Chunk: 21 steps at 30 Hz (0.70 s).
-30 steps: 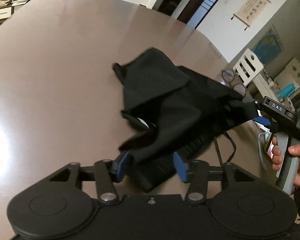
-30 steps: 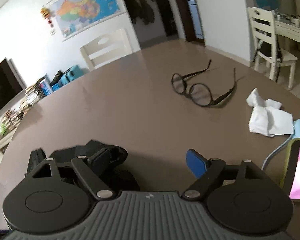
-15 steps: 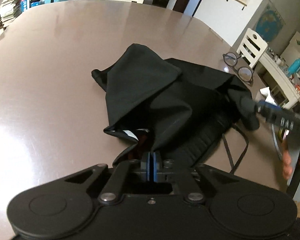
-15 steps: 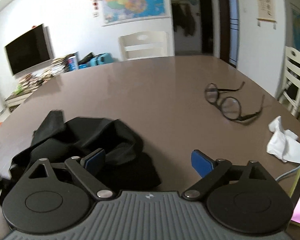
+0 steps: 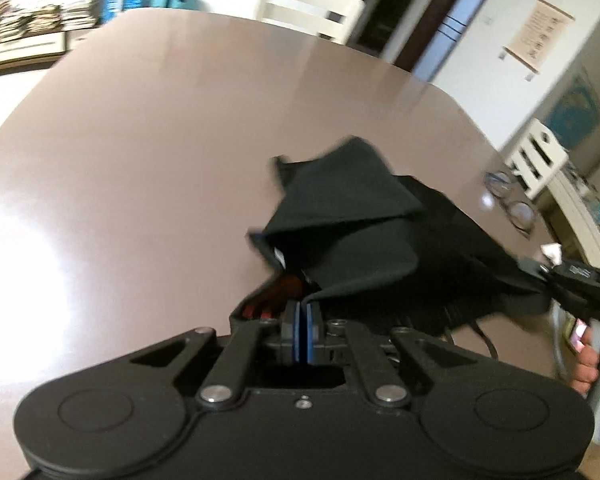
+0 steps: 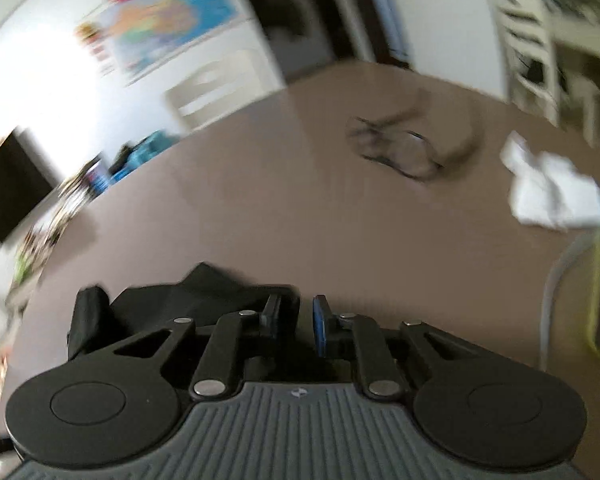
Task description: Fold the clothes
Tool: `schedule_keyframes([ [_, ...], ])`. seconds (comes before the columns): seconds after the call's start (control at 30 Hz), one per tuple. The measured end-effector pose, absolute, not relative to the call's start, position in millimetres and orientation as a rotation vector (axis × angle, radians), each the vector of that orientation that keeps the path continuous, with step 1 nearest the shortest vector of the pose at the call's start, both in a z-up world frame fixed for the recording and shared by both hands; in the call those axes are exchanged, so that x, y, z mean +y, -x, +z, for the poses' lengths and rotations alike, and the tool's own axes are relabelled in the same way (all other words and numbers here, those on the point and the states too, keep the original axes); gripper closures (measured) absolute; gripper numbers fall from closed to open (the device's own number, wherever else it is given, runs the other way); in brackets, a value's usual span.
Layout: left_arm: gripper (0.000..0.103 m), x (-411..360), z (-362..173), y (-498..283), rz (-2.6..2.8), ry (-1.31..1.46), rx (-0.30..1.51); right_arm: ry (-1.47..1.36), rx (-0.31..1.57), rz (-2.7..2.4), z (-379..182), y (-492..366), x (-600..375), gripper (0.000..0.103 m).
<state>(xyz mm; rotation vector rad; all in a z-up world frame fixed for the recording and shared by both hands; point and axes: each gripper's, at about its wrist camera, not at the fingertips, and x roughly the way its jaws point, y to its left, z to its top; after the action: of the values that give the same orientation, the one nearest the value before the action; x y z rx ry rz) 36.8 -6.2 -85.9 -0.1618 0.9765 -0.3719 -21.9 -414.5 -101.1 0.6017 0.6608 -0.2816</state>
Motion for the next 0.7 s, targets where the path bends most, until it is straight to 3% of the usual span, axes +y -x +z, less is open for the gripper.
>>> schedule_keyframes([
  [0.2,0.091,-10,-83,-24,-0.362,0.054,0.990,-0.536,0.726,-0.308,-109,39,-409,0.083],
  [0.33,0.076,-19,-82,-21,-0.333,0.012,1.009,-0.410,0.772,-0.334,-102,37,-393,0.063],
  [0.43,0.071,-19,-83,-20,-0.324,0.027,1.019,-0.364,0.796,-0.363,-97,33,-390,0.047],
  [0.7,0.063,-19,-85,-15,-0.315,0.022,1.020,-0.266,0.822,-0.394,-95,29,-389,0.038],
])
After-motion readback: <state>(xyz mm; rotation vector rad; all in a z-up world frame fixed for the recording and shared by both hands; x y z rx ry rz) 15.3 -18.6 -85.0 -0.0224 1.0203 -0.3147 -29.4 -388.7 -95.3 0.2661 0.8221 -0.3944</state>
